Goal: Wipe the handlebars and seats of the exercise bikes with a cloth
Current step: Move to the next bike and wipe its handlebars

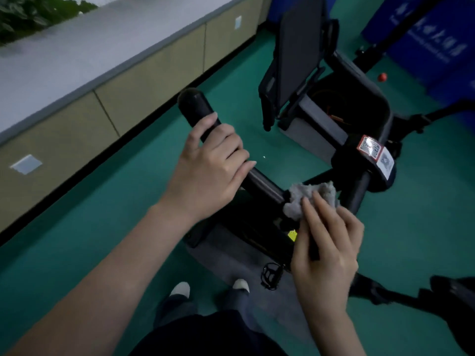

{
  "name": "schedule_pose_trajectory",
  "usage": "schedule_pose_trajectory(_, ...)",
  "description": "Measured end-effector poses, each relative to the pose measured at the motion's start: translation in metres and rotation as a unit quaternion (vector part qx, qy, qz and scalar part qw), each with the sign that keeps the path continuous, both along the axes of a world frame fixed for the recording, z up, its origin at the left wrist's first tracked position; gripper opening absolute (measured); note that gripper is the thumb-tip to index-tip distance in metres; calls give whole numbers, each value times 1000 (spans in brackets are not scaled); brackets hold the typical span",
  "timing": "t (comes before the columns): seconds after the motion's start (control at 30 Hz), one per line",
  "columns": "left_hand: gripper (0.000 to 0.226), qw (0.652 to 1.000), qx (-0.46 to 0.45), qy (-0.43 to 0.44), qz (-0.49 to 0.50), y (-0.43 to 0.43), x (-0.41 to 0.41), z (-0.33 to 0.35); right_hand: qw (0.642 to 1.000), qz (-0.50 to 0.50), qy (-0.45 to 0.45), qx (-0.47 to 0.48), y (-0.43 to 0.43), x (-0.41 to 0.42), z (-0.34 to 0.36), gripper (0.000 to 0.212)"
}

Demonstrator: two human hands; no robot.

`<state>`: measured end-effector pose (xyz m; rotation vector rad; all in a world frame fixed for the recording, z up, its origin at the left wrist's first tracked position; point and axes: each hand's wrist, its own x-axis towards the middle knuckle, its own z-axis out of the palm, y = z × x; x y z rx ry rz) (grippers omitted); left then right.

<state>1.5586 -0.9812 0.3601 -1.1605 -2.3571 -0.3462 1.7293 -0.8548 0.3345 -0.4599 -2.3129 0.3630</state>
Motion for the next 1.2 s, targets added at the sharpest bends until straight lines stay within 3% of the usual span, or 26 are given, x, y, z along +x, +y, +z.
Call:
schedule_pose_trajectory(0.17, 33, 998, -42, 0, -51, -12, -7, 1, 980, -167, 107, -24, -20, 2, -23, 25)
schedule_pose_trajectory(0.37, 33, 991, -52, -8, -122, -20, -19, 10, 913, -276, 263, -145, -51, -29, -36, 27)
schedule_pose_trajectory(0.47, 32, 987, -57, -9, -147, -22, -23, 12, 898, -287, 299, -146, -62, -44, -38, 25)
schedule_pose_trajectory(0.63, 31, 982, -67, -13, -178, -24, -30, 16, 911, -242, 306, -137, -96, -87, -38, 28)
schedule_pose_trajectory(0.83, 30, 979, -54, -46, -191, -26, -32, 26, 898, -225, 336, -172, -116, -120, -38, 33)
schedule_pose_trajectory(1.07, 29, 978, -50, -60, -193, -28, -29, 26, 835, -278, 421, -220, -108, -110, -48, 35)
schedule_pose_trajectory(1.2, 28, 978, -51, -66, -192, -28, -29, 26, 843, -272, 409, -220, -110, -115, -46, 30)
